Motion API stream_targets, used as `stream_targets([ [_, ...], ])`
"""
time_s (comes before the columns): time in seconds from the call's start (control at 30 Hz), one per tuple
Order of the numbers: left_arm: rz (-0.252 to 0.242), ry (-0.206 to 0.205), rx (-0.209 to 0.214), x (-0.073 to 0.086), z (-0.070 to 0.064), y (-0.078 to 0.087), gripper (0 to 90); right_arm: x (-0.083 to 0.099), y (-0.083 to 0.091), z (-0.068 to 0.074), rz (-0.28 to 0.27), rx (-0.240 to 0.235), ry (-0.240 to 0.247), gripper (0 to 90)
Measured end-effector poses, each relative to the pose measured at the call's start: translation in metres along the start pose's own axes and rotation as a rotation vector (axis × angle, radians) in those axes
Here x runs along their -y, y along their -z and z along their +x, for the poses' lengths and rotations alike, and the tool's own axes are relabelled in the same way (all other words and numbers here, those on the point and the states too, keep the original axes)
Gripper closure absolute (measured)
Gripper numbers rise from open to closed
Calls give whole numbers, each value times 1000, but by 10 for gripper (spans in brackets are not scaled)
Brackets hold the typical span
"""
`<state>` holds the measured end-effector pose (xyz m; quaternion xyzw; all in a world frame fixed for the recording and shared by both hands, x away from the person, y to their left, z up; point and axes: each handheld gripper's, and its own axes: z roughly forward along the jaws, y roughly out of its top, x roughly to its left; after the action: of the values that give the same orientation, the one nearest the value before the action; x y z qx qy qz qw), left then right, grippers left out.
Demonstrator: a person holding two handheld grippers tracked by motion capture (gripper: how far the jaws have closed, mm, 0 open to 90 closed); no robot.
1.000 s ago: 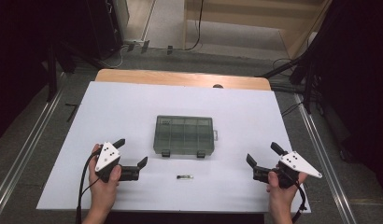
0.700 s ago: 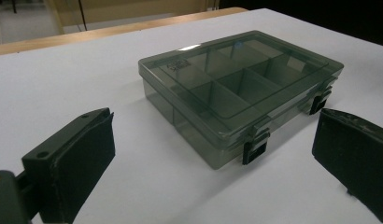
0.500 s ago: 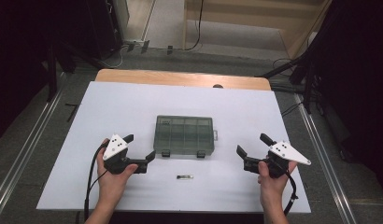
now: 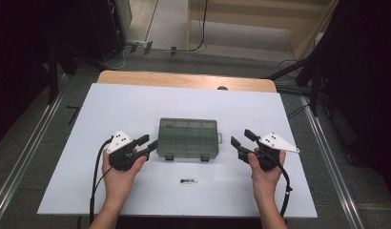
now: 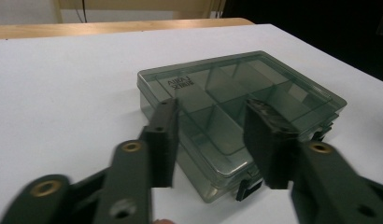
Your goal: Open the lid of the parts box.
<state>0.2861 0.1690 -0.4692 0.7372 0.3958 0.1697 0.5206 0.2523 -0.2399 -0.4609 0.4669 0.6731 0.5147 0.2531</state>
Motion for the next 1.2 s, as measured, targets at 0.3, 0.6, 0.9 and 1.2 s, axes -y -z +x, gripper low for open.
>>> stream_targets([
  [0.3, 63, -17, 74, 3, 11, -4, 900, 1, -15, 4, 70, -95, 53, 838],
  [0.6, 129, -13, 80, 17, 20, -6, 900, 14, -29, 6, 198, -161, 92, 900],
  [0.9, 190, -9, 73, 24, 21, -13, 900, 24, -37, 9, 290, -158, 135, 900],
  [1.2, 242, -18, 89, 29, 20, -17, 900, 31, -40, 7, 348, -154, 148, 900],
])
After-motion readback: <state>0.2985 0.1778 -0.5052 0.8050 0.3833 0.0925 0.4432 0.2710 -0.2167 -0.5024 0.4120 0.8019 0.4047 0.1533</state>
